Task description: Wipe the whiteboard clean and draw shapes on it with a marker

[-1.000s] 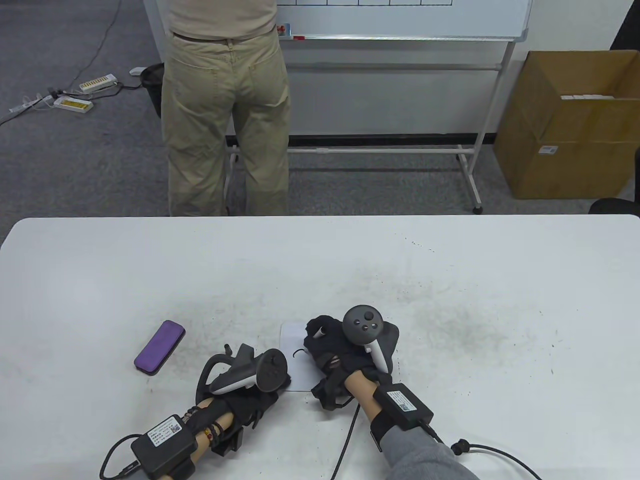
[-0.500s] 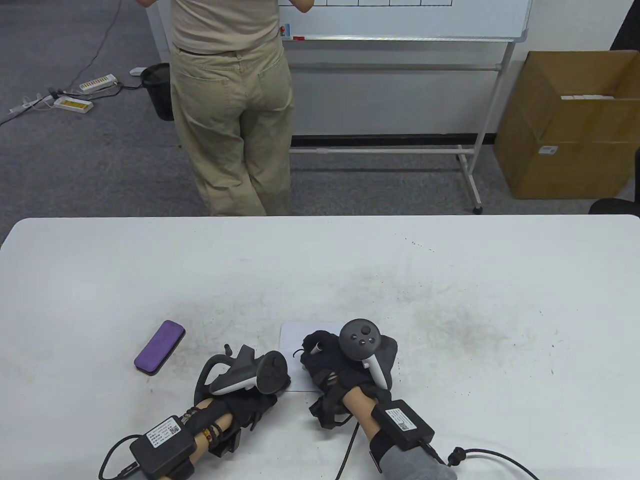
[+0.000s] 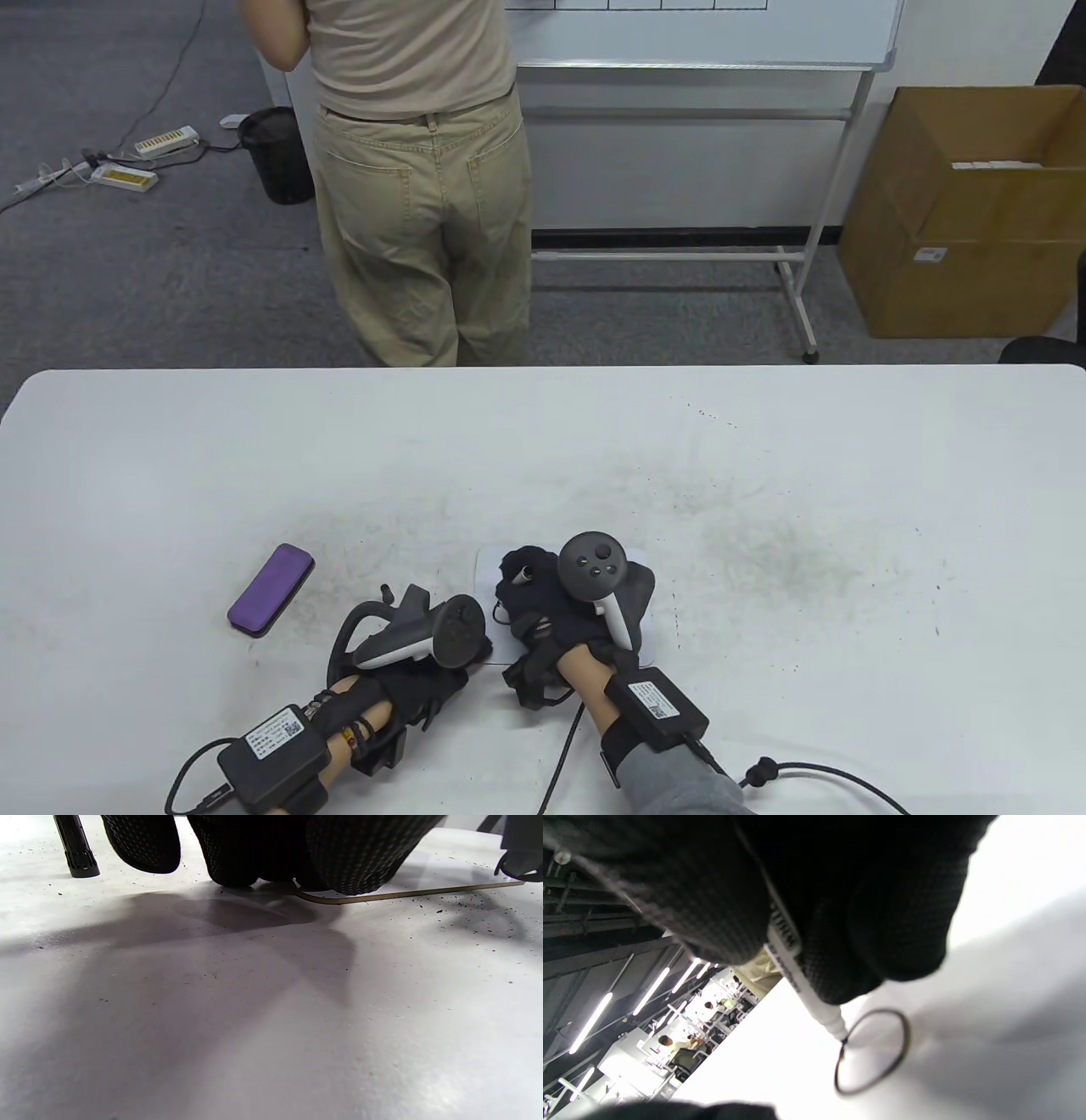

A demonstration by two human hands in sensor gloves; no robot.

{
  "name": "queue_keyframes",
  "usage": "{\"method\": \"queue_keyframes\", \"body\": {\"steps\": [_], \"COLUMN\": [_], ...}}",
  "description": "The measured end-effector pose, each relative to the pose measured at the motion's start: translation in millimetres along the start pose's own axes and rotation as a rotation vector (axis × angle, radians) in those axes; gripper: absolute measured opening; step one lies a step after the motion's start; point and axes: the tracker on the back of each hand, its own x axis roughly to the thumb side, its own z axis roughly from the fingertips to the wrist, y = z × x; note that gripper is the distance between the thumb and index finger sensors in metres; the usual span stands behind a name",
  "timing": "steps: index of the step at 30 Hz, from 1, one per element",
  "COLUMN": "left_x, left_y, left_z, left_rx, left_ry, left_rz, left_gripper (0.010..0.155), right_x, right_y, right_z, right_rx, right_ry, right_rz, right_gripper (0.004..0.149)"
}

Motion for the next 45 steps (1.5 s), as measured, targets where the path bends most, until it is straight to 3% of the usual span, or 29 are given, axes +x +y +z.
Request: {"method": "queue_keyframes", "body": {"steps": [4,9,17,32,45], "left_x": [0.0,0.2,2.5,5.9,6.3], "left_y": [0.2,-0.1,0.0,-1.3,-1.6], "left_z": [-0.2,-0.4,-1.1,-0.9,-0.9], "left_rx": [0.000,0.008,0.016,0.016,0.017], "left_ry": [0.001,0.000,0.000,0.003,0.001], "left_rz": [-0.002,-0.005,-0.025,-0.044,-0.052], "left_gripper": [0.056,0.056,0.056,0.056,0.057], "right_x": [-5.2,-16.4,-30.3,-20.9,-32.9], "right_y": [-26.1,-41.2,-31.1,-22.7,-35.6], "right_z": [-4.0,-2.1,-2.2,14.6,14.3], "right_rx": [-0.050,-0.058,-0.042,0.052,0.038], "right_ry": [0.017,0.032,0.036,0.031,0.074], "right_rz": [-0.002,0.030,0.052,0.050,0.035], "right_gripper": [0.044,0.044,0.044,0.043,0.043]}}
